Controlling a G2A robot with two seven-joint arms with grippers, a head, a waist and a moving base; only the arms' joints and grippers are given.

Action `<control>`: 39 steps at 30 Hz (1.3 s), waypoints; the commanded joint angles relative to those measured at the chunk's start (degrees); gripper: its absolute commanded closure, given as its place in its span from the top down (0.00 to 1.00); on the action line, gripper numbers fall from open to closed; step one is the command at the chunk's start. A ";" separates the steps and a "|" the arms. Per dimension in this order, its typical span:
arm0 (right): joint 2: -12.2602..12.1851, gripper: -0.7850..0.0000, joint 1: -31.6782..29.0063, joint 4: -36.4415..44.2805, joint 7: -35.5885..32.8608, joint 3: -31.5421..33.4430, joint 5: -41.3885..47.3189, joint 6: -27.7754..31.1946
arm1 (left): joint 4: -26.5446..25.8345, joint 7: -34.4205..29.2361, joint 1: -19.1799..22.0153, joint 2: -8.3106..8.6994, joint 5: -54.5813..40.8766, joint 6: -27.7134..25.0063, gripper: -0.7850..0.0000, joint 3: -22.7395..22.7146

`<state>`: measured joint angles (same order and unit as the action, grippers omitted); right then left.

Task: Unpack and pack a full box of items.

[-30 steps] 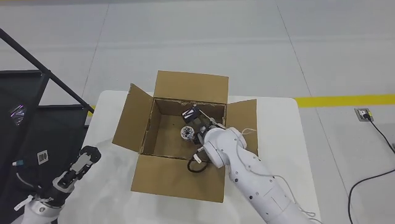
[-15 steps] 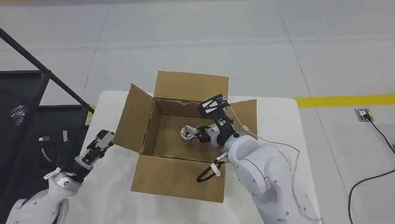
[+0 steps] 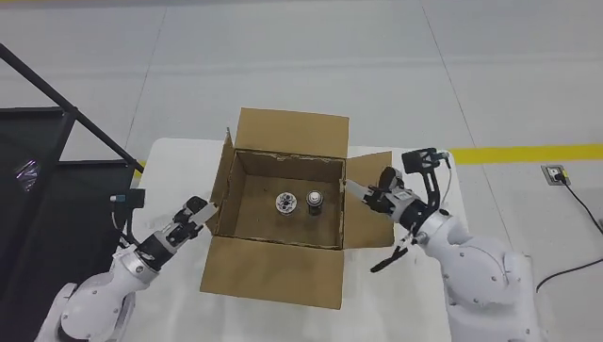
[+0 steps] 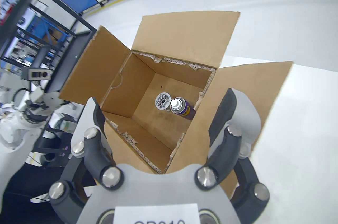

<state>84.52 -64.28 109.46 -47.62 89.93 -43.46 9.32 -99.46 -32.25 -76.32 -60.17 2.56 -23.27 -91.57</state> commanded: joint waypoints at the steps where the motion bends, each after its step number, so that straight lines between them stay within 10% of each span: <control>1: -0.41 1.00 -0.29 -1.28 -0.80 4.22 4.62 -0.98 | -0.15 -0.27 0.61 -0.09 0.82 0.42 1.00 1.51; 6: -1.49 1.00 3.58 -9.28 -5.44 8.53 8.47 -3.74 | -0.20 -1.25 2.18 -0.34 3.16 1.62 1.00 5.28; 17: -3.42 1.00 13.95 -22.45 -24.17 2.99 24.33 11.47 | 2.55 -1.04 4.79 -0.85 5.73 3.57 1.00 10.30; 39: -1.63 1.00 27.13 -37.56 -13.98 -23.33 18.83 8.78 | 2.98 1.28 3.66 -0.86 2.26 2.56 1.00 8.85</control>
<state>82.86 -37.52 72.61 -61.69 67.09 -24.58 17.88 -96.09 -31.15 -72.31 -61.10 4.90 -20.06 -82.23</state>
